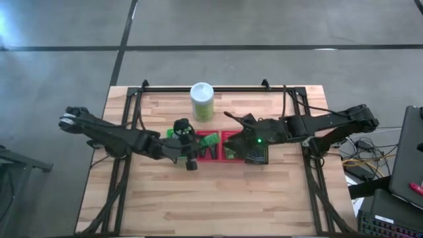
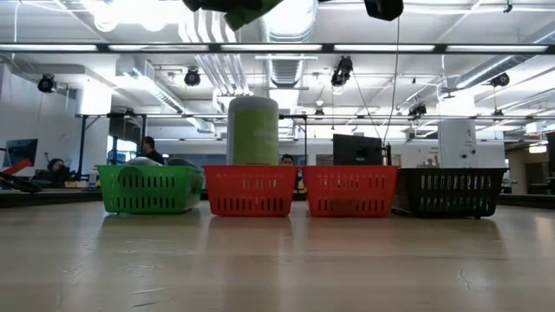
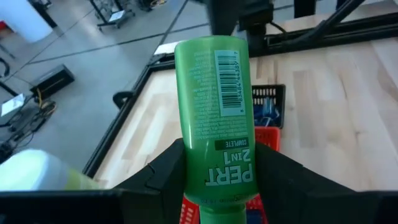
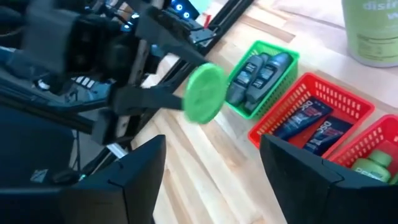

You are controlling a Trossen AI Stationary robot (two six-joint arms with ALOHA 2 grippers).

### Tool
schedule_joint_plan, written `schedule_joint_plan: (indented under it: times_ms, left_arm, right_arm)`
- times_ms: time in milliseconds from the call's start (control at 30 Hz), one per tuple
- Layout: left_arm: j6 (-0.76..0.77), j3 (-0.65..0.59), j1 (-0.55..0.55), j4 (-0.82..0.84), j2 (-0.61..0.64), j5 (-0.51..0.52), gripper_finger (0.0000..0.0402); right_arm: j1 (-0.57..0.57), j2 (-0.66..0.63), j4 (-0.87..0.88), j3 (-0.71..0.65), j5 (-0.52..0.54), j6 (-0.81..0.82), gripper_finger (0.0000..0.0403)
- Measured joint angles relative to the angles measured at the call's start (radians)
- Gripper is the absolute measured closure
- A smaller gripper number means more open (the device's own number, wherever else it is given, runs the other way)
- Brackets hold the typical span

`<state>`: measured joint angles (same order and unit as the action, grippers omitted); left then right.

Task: Pick & Place Travel size toiletries
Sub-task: Put the green shampoo into the left red bin

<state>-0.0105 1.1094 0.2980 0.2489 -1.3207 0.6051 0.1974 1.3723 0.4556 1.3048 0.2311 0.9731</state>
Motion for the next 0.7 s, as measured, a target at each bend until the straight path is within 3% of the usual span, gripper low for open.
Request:
schedule_joint_plan:
  times_ms: [433,700]
  left_arm:
    - [-0.065,0.090,-0.021,-0.003,-0.117,-0.062,0.0236]
    - [-0.110,0.168,-0.026,0.011,-0.186,-0.090,0.0236]
  right_arm:
    - [-0.027,0.016,0.007,0.001,-0.063,0.056,0.0103]
    - [-0.027,0.049,0.007,0.000,-0.078,0.082,0.0116]
